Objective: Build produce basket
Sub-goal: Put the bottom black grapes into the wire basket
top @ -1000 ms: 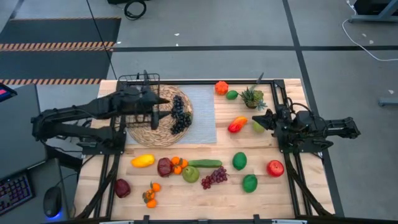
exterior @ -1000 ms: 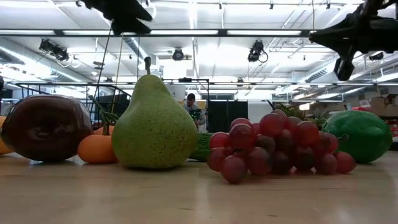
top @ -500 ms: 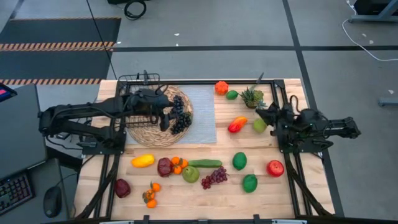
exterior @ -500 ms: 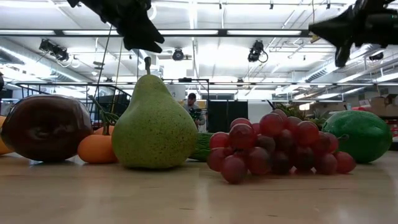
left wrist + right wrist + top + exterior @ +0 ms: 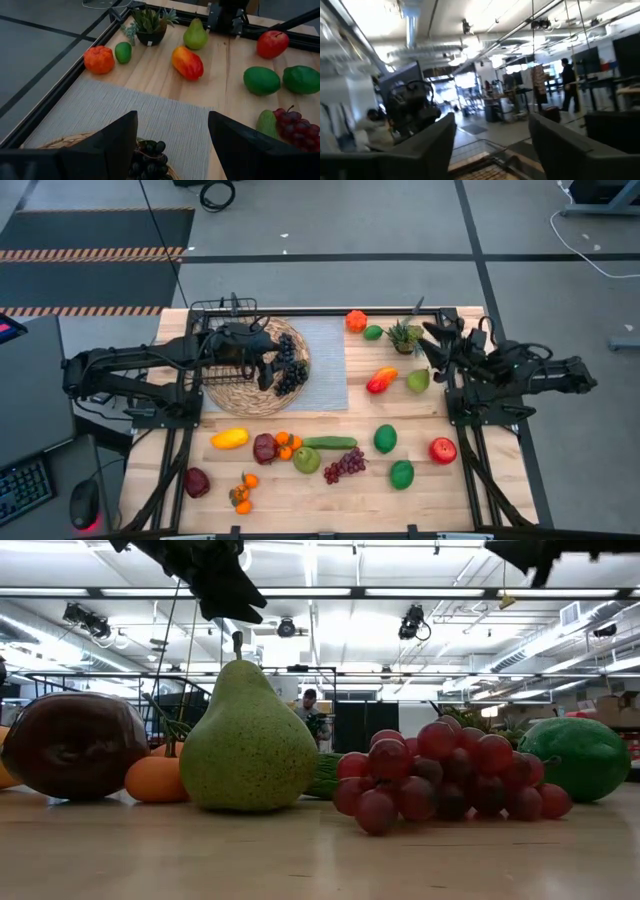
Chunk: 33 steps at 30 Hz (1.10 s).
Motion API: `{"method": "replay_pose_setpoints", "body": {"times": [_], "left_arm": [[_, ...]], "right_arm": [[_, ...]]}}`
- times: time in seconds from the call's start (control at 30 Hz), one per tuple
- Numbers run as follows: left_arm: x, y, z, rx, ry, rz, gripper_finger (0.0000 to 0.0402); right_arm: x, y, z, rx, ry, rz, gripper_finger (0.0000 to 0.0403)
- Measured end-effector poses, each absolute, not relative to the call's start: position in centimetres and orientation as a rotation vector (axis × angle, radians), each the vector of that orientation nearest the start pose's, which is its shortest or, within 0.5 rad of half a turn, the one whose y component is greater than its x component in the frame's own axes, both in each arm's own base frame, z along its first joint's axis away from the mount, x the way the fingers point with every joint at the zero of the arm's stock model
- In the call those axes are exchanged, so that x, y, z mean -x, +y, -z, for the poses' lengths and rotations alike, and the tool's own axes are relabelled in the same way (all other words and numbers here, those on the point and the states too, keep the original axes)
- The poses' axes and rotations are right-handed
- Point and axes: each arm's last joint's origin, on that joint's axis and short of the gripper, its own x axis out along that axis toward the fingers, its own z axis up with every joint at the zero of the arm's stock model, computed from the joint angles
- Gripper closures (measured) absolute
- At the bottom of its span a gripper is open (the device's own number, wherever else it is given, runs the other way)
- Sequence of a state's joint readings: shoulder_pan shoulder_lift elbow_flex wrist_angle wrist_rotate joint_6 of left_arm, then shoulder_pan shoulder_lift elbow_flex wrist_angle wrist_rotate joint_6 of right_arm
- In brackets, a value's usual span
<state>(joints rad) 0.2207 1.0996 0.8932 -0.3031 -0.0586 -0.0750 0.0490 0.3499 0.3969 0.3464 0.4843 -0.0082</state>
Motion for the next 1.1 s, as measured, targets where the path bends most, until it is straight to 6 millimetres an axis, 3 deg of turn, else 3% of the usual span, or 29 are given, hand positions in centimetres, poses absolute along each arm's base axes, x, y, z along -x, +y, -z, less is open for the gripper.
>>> {"method": "replay_pose_setpoints", "body": {"times": [0.2, 0.4, 0.73, 1.1], "left_arm": [[-23.1, 5.4, -30.1, 0.108, 0.492, -0.291, 0.0155], [-23.1, 5.4, -30.1, 0.108, 0.492, -0.291, 0.0157], [-23.0, 5.3, -30.0, 0.133, 0.500, -0.297, 0.0157], [-23.2, 4.4, -29.9, 0.137, 0.515, -0.262, 0.0157]], "right_arm": [[-13.3, -1.1, -34.6, 0.026, -0.129, 0.519, 0.0128], [-17.1, -2.3, -36.5, 0.061, 0.098, 0.529, 0.0136], [-21.8, -5.2, -33.8, -0.033, 0.328, 0.424, 0.0136], [-25.0, -5.9, -31.1, -0.035, 0.432, 0.382, 0.0137]]}}
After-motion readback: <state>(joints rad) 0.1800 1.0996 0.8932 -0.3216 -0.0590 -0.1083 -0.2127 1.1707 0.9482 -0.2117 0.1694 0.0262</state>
